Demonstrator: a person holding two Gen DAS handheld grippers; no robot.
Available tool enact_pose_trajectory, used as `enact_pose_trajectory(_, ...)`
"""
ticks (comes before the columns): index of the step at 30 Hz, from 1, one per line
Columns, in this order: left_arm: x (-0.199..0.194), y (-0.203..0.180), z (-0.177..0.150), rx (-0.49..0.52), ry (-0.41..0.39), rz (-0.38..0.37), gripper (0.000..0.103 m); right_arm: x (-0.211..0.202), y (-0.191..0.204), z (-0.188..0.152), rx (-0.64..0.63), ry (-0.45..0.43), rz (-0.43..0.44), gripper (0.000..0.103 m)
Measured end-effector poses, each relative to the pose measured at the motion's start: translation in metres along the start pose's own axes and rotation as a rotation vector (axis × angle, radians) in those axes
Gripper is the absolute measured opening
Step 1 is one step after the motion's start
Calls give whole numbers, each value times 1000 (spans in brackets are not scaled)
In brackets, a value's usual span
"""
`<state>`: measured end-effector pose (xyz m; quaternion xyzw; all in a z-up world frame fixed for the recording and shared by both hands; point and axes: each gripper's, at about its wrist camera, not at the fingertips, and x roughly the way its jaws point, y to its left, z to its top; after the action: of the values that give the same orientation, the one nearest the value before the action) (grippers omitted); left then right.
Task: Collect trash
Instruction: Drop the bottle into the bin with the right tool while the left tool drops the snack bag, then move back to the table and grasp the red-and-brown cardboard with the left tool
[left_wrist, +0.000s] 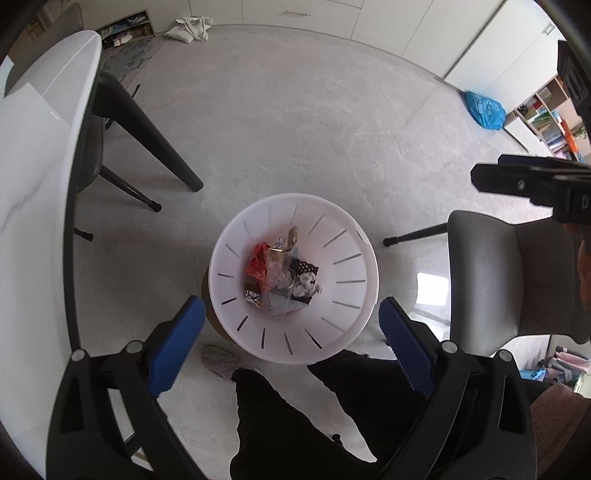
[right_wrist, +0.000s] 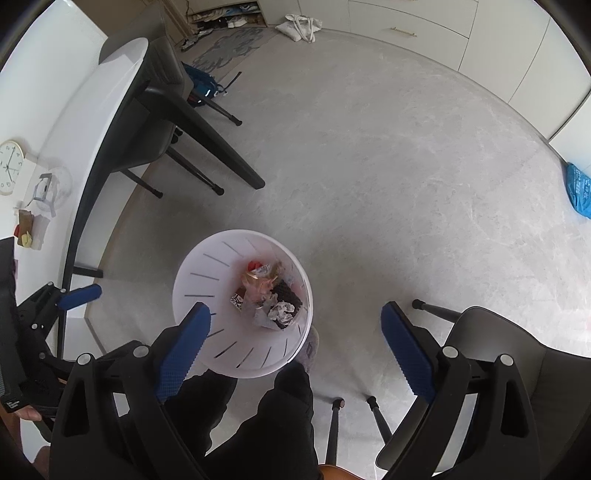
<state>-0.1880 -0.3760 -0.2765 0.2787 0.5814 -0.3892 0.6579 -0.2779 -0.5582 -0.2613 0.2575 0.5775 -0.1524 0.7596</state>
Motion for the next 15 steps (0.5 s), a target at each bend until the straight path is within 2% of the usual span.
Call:
enact_pose_trajectory(9, -18, 9, -3, -31, -41, 26, 91, -4, 18, 2, -24, -19, 10, 93)
enact_pose_trajectory(12, -38, 22, -6, -76, -83, 40, 91, -15, 35, 7, -64, -47, 9, 93)
enact_pose_trajectory(15, -76, 46, -12, -168, -160, 48, 91, -33, 66, 13, -145, -103, 13, 93)
